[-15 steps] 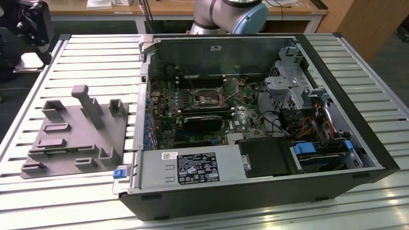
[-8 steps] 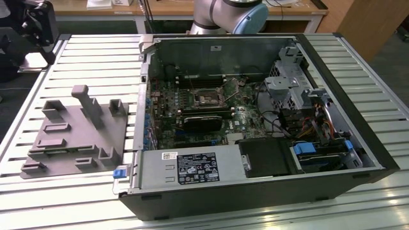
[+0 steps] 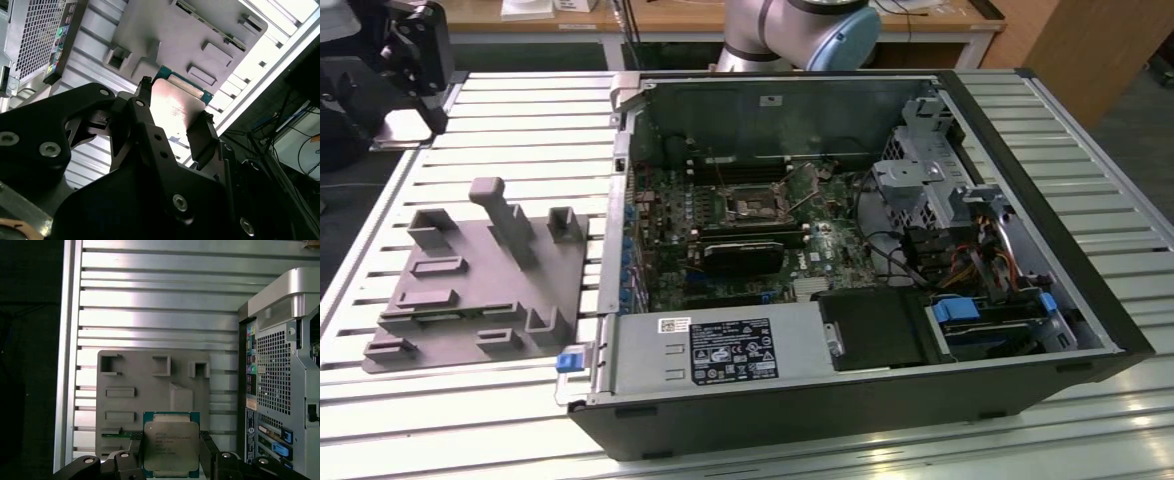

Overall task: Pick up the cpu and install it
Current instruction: 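Pick up the cpu and move it towards the insertion slot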

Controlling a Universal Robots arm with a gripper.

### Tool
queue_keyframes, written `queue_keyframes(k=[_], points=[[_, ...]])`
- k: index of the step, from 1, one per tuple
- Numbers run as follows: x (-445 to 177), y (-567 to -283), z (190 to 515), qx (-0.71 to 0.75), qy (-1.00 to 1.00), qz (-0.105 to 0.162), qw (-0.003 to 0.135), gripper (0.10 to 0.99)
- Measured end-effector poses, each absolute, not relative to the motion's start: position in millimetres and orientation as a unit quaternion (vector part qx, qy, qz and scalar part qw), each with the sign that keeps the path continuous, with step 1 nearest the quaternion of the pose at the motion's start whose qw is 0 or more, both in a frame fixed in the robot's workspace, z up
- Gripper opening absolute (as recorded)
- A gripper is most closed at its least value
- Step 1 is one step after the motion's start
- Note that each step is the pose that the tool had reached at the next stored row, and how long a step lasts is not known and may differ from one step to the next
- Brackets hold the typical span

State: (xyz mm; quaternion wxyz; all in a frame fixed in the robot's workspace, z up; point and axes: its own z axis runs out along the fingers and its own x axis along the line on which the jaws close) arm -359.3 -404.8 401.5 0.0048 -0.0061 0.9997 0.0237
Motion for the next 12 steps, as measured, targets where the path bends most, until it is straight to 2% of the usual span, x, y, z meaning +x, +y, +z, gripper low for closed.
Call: queue_keyframes(k=[12], points=[[-342.3, -404.8, 401.5, -0.006, 1.0, 0.024, 0.005, 0.537]])
